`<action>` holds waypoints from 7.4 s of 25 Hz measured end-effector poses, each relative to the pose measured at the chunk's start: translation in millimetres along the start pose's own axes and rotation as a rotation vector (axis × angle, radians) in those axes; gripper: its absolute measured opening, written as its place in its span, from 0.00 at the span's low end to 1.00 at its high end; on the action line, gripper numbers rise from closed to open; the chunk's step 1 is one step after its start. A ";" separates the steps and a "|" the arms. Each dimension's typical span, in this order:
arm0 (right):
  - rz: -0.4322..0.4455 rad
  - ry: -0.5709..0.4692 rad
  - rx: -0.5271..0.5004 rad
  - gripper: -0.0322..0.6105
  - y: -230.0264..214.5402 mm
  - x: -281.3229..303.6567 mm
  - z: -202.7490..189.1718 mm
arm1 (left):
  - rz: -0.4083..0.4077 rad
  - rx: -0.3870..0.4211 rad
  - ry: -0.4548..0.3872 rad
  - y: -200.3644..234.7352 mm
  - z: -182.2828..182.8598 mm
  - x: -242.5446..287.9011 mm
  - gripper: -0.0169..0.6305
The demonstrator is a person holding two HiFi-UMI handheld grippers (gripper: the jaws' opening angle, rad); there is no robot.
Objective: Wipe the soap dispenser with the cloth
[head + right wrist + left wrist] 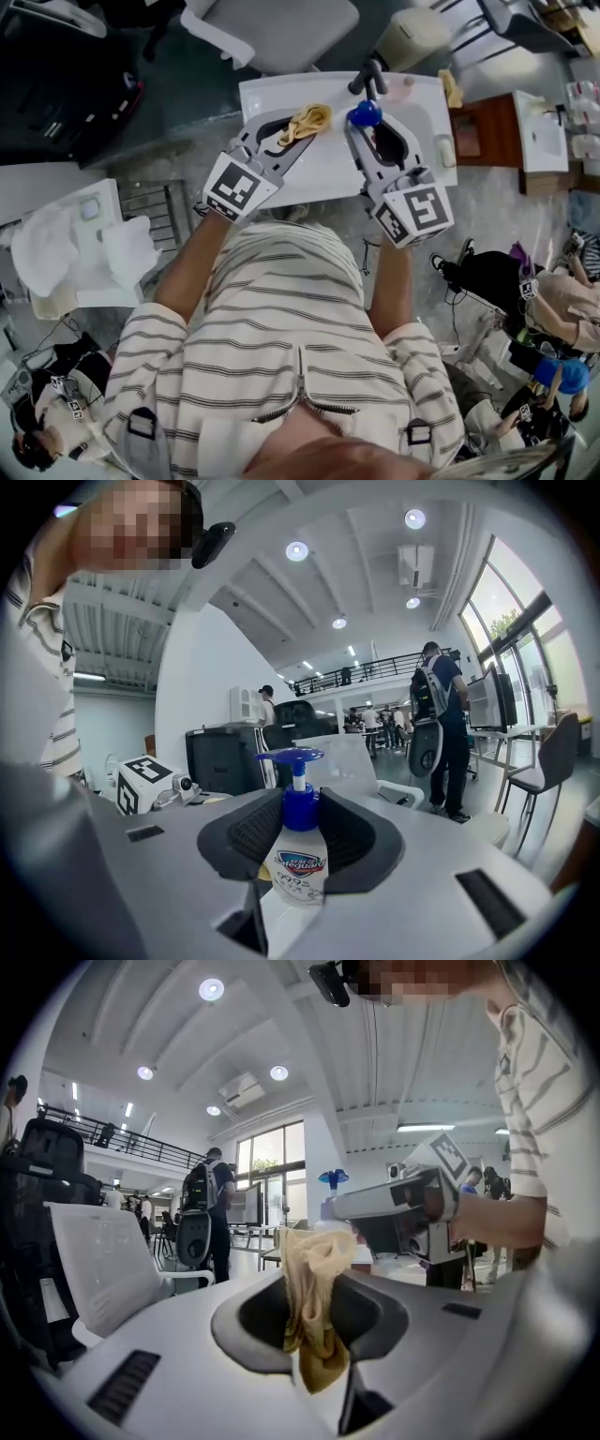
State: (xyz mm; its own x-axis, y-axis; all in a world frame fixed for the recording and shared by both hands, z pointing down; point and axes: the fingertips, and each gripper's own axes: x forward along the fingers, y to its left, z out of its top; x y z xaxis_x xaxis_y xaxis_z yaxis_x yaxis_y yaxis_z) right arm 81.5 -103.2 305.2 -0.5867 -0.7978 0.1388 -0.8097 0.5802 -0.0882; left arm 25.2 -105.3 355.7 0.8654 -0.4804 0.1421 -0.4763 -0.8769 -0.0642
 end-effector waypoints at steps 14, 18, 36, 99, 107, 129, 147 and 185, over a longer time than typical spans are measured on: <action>0.132 0.029 -0.009 0.25 9.5 -10.1 -8.6 | -0.210 0.034 0.013 -13.8 -2.7 6.6 0.17; 0.186 0.021 0.002 0.25 14.7 -17.3 -8.3 | -0.249 0.035 0.008 -20.6 -1.8 5.3 0.17; 0.385 0.002 -0.014 0.25 50.8 -30.7 -8.7 | -0.366 0.047 0.006 -33.3 -0.7 4.5 0.17; 0.035 -0.053 0.072 0.25 17.3 -3.1 -13.2 | -0.124 -0.205 -0.009 -10.3 -5.2 -8.3 0.17; -0.095 -0.012 0.073 0.25 5.4 11.1 -28.0 | -0.005 -0.196 -0.007 2.8 -6.6 -6.8 0.17; -0.222 0.028 0.130 0.25 -54.2 60.3 -90.8 | 0.273 -0.189 0.048 48.8 -46.9 -13.1 0.17; -0.224 0.085 0.038 0.25 -94.0 139.9 -161.5 | 0.364 -0.244 0.080 80.2 -87.5 -1.1 0.17; -0.212 0.176 0.048 0.40 -99.9 177.3 -236.3 | 0.311 -0.315 0.143 61.8 -126.2 -7.1 0.17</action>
State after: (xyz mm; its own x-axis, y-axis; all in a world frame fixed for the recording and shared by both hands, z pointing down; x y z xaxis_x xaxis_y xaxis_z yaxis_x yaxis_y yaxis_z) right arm 60.7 -263.8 571.6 -0.3969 -0.8574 0.3276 -0.9162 0.3916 -0.0853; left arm -29.9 -154.5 475.4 0.6547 -0.6939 0.2997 -0.7528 -0.6346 0.1750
